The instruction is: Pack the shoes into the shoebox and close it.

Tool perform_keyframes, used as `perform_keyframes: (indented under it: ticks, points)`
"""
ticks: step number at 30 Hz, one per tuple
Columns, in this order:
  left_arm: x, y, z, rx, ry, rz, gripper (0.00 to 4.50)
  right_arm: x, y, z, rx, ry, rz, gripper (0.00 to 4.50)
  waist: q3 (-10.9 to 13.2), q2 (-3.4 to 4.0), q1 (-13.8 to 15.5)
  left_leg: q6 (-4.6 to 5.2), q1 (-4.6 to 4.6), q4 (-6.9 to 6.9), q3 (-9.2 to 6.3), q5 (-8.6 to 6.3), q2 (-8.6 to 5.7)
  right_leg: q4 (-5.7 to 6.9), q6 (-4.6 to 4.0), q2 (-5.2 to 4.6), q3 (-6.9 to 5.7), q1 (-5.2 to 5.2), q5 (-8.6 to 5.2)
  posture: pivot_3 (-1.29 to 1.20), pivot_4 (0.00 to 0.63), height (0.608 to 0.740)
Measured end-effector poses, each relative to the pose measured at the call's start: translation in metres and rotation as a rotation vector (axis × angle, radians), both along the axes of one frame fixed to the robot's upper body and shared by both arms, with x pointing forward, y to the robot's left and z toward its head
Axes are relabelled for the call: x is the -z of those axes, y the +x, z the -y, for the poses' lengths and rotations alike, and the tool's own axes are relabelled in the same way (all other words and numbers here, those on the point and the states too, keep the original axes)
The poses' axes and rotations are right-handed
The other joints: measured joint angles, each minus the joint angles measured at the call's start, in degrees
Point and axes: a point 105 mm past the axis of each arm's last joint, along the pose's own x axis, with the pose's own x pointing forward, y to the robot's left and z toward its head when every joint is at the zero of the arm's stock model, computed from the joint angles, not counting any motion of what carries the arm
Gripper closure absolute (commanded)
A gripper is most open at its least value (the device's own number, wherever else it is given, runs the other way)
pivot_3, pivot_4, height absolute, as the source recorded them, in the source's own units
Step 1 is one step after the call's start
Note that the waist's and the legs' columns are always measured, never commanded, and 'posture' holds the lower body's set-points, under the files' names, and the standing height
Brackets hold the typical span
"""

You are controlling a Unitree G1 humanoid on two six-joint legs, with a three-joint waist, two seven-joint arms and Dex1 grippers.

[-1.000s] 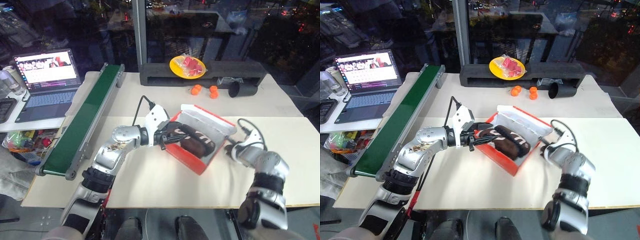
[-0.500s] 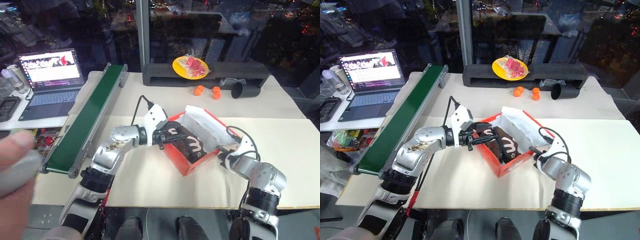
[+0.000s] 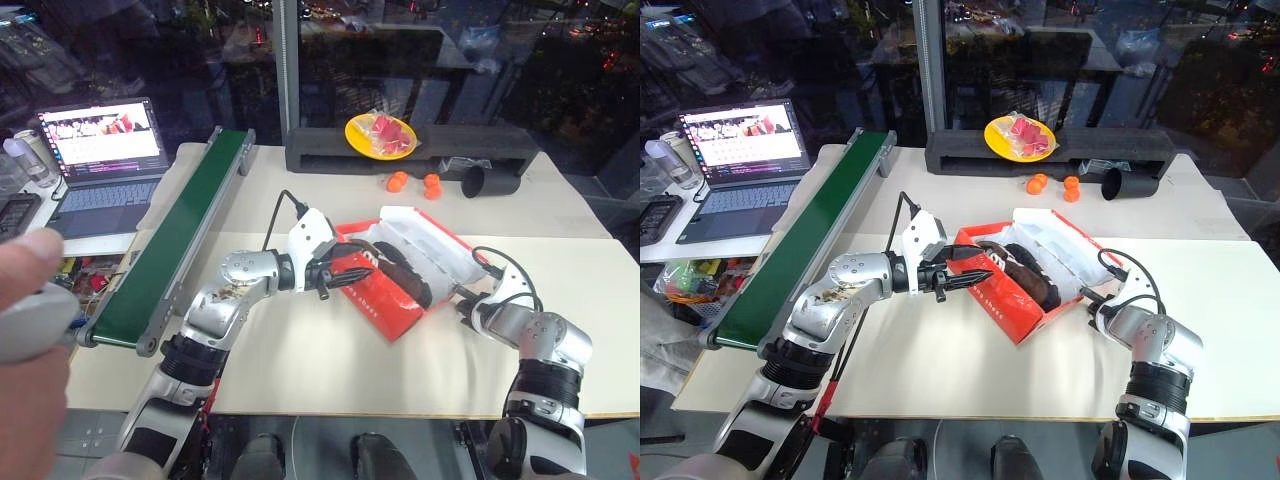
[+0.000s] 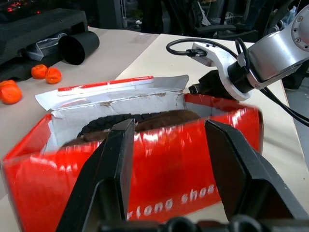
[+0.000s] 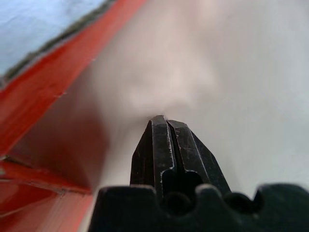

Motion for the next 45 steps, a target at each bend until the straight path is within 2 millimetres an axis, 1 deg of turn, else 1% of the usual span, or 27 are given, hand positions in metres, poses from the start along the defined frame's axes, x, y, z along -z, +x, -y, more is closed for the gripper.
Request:
perform_keyframes:
  ticks: [3,5,9,13,15,17,19,21,23,24,26,28,32,33,38,40,43,45]
  points:
    - [0.000,0.000,0.000,-0.001,0.000,0.000,2.05,-0.003,-0.002,-0.012,-0.074,-0.008,-0.021,4.49,0.00,0.00,0.13,0.00,-0.03,0.00,0.00,0.00,-0.01,0.00,0.00,-0.01,0.00,-0.03,0.00,0.00,0.150,0.719]
    - [0.000,0.000,0.000,-0.001,0.000,0.000,2.05,-0.006,-0.005,-0.016,-0.100,-0.017,-0.032,4.49,0.01,0.01,0.19,0.00,-0.08,0.00,0.00,0.00,-0.02,0.00,0.00,-0.03,0.00,-0.09,0.00,0.00,0.150,0.719]
    - [0.000,0.000,0.000,-0.001,-0.001,0.000,2.05,-0.029,-0.009,-0.024,-0.161,-0.052,0.001,4.49,0.03,0.04,0.23,0.00,-0.18,-0.02,-0.01,0.00,-0.01,0.01,0.01,-0.01,-0.01,-0.20,-0.01,0.00,0.150,0.719]
    - [0.000,0.000,0.000,-0.001,-0.001,-0.001,2.05,-0.048,-0.016,-0.037,-0.246,-0.053,0.030,4.49,0.03,0.04,0.21,0.00,-0.21,-0.02,-0.01,0.00,-0.01,0.03,0.01,-0.01,-0.01,-0.25,-0.01,0.00,0.150,0.719]
    - [0.001,0.000,0.000,-0.002,-0.002,-0.003,2.05,-0.054,-0.020,-0.043,-0.286,-0.055,0.035,4.49,0.03,0.04,0.18,0.00,-0.22,-0.02,-0.01,0.00,-0.01,0.03,0.00,-0.01,-0.01,-0.25,-0.01,0.00,0.150,0.719]
    - [0.001,0.000,0.001,-0.002,-0.006,-0.004,2.05,-0.059,-0.023,-0.043,-0.309,-0.063,0.039,4.49,0.03,0.04,0.24,0.00,-0.23,-0.02,-0.01,0.00,-0.02,0.03,0.00,-0.02,-0.01,-0.26,-0.01,0.00,0.150,0.719]
    - [0.001,0.000,0.002,-0.002,-0.010,-0.005,2.05,-0.062,-0.024,-0.036,-0.296,-0.076,0.039,4.49,0.03,0.04,0.29,0.00,-0.25,-0.02,-0.01,0.00,-0.02,0.01,0.01,-0.03,-0.01,-0.26,-0.01,0.00,0.150,0.719]
    - [0.000,-0.001,0.004,-0.001,-0.020,-0.007,2.05,-0.056,-0.022,-0.021,-0.221,-0.049,0.007,4.49,0.03,0.03,0.44,0.00,-0.25,-0.01,0.00,0.00,-0.03,0.00,0.01,-0.04,-0.02,-0.26,-0.01,0.00,0.150,0.719]
    - [0.000,-0.001,0.006,0.001,-0.030,-0.009,2.05,-0.044,-0.018,0.000,-0.099,0.020,-0.026,4.49,0.03,0.03,0.55,0.00,-0.25,-0.01,0.02,0.00,-0.07,0.00,0.01,-0.06,-0.01,-0.26,0.00,0.00,0.150,0.719]
    - [0.000,-0.001,0.006,-0.001,-0.031,-0.010,2.05,-0.036,-0.017,0.006,-0.064,0.037,-0.044,4.49,0.03,0.03,0.53,0.00,-0.25,-0.01,0.02,0.00,-0.05,-0.01,0.01,-0.04,-0.01,-0.26,0.00,0.00,0.150,0.719]
    - [0.000,-0.001,0.006,-0.005,-0.033,-0.011,2.05,-0.026,-0.013,0.010,-0.027,0.097,-0.063,4.49,0.04,0.04,0.40,0.00,-0.29,-0.02,0.02,0.00,-0.06,0.01,0.01,-0.04,0.01,-0.32,0.00,0.00,0.150,0.719]
    - [0.000,-0.002,0.008,0.000,-0.039,-0.012,2.05,-0.015,-0.003,0.017,0.044,0.183,-0.060,4.49,0.05,0.06,0.10,0.00,-0.30,-0.02,0.05,0.00,-0.06,0.03,0.00,-0.04,0.03,-0.36,0.00,0.00,0.150,0.719]
    - [0.000,-0.001,0.007,0.000,-0.040,-0.011,2.05,-0.006,0.013,0.023,0.118,0.286,-0.035,4.49,0.07,0.09,0.00,0.00,-0.30,-0.03,0.06,0.01,-0.07,0.02,0.01,-0.03,0.05,-0.36,0.01,0.00,0.150,0.719]
    - [0.000,-0.001,0.008,0.000,-0.041,-0.012,2.05,-0.007,0.022,0.025,0.155,0.342,-0.002,4.49,0.08,0.10,0.01,0.00,-0.29,-0.03,0.08,0.01,-0.07,0.01,0.01,-0.04,0.06,-0.34,0.01,0.00,0.150,0.719]
    - [0.000,-0.001,0.008,0.001,-0.043,-0.014,2.05,-0.014,0.046,0.033,0.282,0.519,0.120,4.49,0.11,0.08,0.10,0.01,-0.32,-0.06,0.07,0.01,-0.08,-0.07,0.02,-0.04,0.05,-0.32,0.00,0.00,0.150,0.719]
    - [0.000,-0.001,0.009,0.002,-0.043,-0.014,2.05,-0.014,0.050,0.035,0.312,0.562,0.151,4.49,0.11,0.08,0.11,0.01,-0.35,-0.06,0.07,0.00,-0.08,-0.11,0.02,-0.04,0.05,-0.32,0.00,0.00,0.150,0.719]
    - [0.000,0.000,0.008,0.002,-0.041,-0.014,2.05,-0.005,0.049,0.037,0.346,0.577,0.149,4.49,0.11,0.08,0.08,0.00,-0.38,-0.06,0.07,0.00,-0.10,-0.13,0.03,-0.06,0.05,-0.32,0.00,0.00,0.150,0.719]
    - [0.000,0.001,0.008,0.002,-0.038,-0.015,2.05,-0.001,0.049,0.034,0.349,0.590,0.150,4.49,0.11,0.07,0.05,0.00,-0.38,-0.06,0.07,0.00,-0.10,-0.13,0.03,-0.06,0.05,-0.32,0.00,0.00,0.150,0.719]
